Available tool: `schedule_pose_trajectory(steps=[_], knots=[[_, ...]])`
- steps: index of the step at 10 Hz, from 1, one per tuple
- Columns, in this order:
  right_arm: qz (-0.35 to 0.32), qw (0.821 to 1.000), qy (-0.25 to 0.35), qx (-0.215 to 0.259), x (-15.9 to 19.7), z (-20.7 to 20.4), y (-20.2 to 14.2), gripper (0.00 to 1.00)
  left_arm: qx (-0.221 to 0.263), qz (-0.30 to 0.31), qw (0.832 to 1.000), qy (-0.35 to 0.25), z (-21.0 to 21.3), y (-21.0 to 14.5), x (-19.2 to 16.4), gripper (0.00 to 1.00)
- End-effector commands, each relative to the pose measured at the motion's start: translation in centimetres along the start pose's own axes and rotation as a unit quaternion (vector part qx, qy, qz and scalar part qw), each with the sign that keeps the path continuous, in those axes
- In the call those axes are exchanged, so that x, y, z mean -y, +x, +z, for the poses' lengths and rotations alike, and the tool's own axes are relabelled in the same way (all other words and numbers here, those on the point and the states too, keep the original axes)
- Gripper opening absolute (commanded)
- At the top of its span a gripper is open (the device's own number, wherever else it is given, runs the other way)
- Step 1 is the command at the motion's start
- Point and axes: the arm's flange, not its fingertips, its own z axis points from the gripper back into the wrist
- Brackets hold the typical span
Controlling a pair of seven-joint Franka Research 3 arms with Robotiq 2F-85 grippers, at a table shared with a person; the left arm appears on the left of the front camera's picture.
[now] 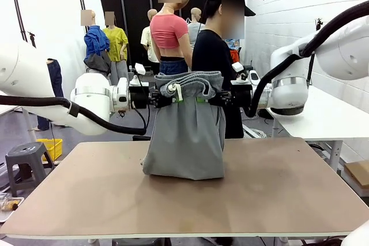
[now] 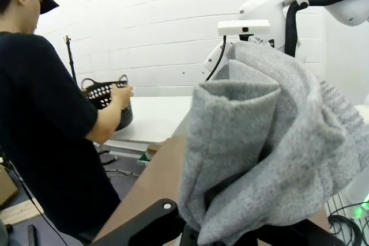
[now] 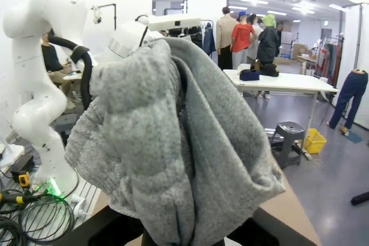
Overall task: Fold the training pants.
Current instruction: Fold the Training pants in half.
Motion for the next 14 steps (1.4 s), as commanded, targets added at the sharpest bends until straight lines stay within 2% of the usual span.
schedule_pose_trajectory(steps=[1, 5, 7, 8, 10, 11, 14], knots=[[-0.001, 1.0, -0.016, -0.011, 2.8, -0.3, 2.2, 0.0, -0.006, 0.0, 1.0, 0.005, -0.4, 3.3, -3.6, 0.0], [0.057, 0.996, -0.065, -0.021, 8.4, -1.1, 10.2, 0.0, -0.004, -0.039, 0.999, 0.019, -2.6, 10.0, -8.8, 0.0], [0.074, 0.994, -0.082, -0.026, 10.3, -0.6, 12.7, 0.0, -0.012, -0.045, 0.998, 0.035, -3.6, 11.4, -10.9, 0.0], [0.081, 0.992, -0.089, -0.024, 11.0, -0.2, 13.0, 0.0, -0.011, -0.057, 0.997, 0.054, -3.7, 11.9, -11.5, 0.0], [0.062, 0.994, -0.083, -0.026, 10.3, 0.1, 11.5, 0.0, -0.002, -0.057, 0.997, 0.044, -2.6, 11.3, -10.4, 0.0], [0.088, 0.992, -0.091, -0.017, 10.4, 0.5, 12.7, 0.0, -0.002, -0.057, 0.997, 0.044, -2.6, 11.3, -10.4, 0.0], [0.088, 0.992, -0.091, -0.017, 10.4, 0.5, 12.7, 0.0, -0.002, -0.057, 0.997, 0.044, -2.6, 11.3, -10.4, 0.0]])
